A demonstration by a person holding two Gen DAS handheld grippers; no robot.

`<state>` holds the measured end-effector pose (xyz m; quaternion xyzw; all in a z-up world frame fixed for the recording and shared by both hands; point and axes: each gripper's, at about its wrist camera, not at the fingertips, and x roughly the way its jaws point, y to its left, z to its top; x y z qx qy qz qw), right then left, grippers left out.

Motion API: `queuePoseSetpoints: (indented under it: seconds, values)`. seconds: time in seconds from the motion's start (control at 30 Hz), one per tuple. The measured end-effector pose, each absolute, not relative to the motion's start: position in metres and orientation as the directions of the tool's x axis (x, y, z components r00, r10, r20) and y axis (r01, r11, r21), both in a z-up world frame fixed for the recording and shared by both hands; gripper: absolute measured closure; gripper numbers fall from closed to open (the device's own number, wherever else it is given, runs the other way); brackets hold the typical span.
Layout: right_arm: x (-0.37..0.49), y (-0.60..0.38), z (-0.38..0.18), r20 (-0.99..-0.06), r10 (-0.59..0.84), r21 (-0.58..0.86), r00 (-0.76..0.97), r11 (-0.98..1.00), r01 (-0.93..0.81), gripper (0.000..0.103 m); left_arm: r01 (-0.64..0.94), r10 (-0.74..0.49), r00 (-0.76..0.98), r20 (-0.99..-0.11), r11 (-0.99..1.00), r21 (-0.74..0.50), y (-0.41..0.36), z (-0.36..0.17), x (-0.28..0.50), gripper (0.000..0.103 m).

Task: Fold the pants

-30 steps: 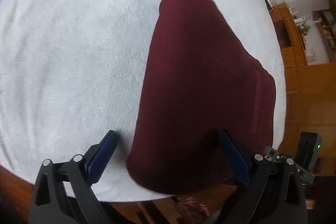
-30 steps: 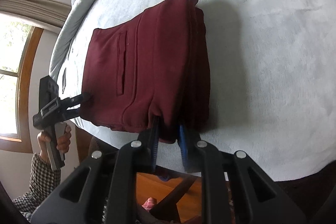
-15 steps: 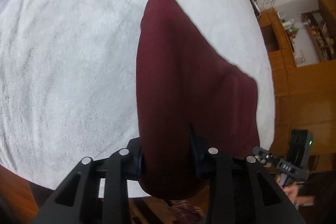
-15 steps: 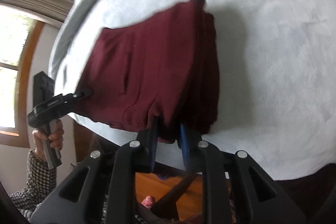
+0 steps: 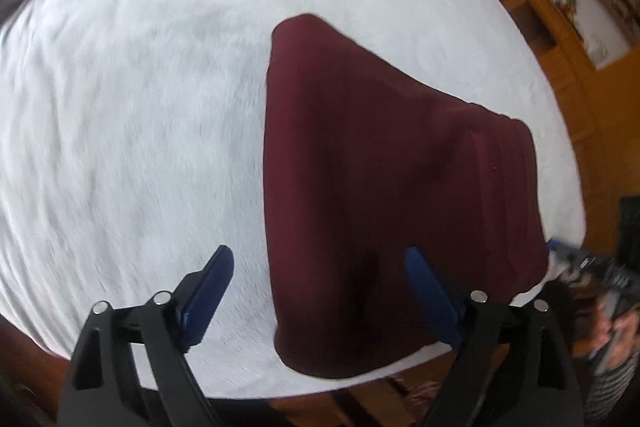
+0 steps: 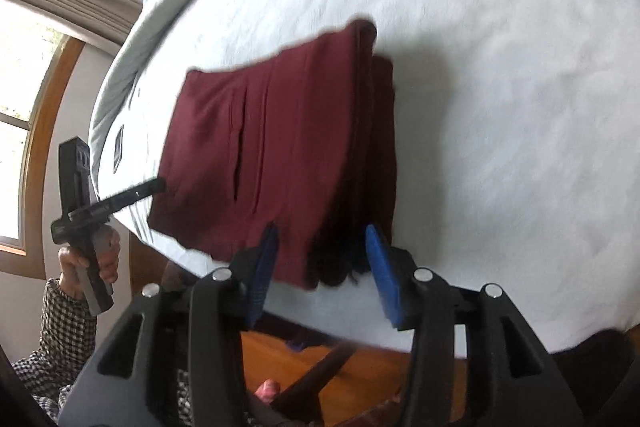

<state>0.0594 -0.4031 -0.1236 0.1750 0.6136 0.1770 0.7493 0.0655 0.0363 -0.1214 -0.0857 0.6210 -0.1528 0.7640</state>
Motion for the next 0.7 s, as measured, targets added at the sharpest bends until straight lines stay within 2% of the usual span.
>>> queuePoseSetpoints:
  seconds: [0.2,0.3,0.33,0.37,0.4,0.47,0.6,0.7]
  values:
    - [0.107,-0.408,-0.126,-0.855,0.477,0.483,0.205,0.875,-0.024,0.057,0.090,-0.346,0.128,-0.930,0.938,-0.336,0.035,-0.130,0.109,0.014]
    - [0.133,-0.402,-0.144,-0.865,0.474,0.482,0.164,0.876,0.009,0.051,0.068,-0.384,0.082,-0.920,0.923,-0.379,0.028,-0.139,0.124,0.014]
    - [0.139,-0.402,-0.152,-0.865,0.482,0.490,0.138,0.872,0.024,0.055,0.059,-0.391,0.072,-0.918,0.920,-0.387,0.027,-0.143,0.125,0.014]
    - [0.143,-0.399,-0.156,-0.859,0.496,0.503,0.125,0.864,0.031,0.071,0.053,-0.398,0.065,-0.915,0.917,-0.395,0.025,-0.145,0.126,0.014]
    - [0.144,-0.396,-0.158,-0.844,0.523,0.530,0.120,0.847,0.032,0.081,0.045,-0.406,0.054,-0.912,0.914,-0.404,0.020,-0.148,0.127,0.014]
    - [0.144,-0.393,-0.152,-0.841,0.522,0.527,0.140,0.850,-0.003,0.094,0.047,-0.410,0.048,-0.911,0.912,-0.408,0.014,-0.153,0.126,0.014]
    - [0.141,-0.398,-0.144,-0.856,0.491,0.495,0.161,0.869,-0.014,0.096,0.084,-0.398,0.073,-0.914,0.916,-0.392,0.009,-0.151,0.118,0.014]
    - [0.141,-0.401,-0.162,-0.882,0.450,0.459,0.142,0.887,0.039,0.096,0.059,-0.419,0.033,-0.907,0.907,-0.417,0.007,-0.165,0.114,0.014]
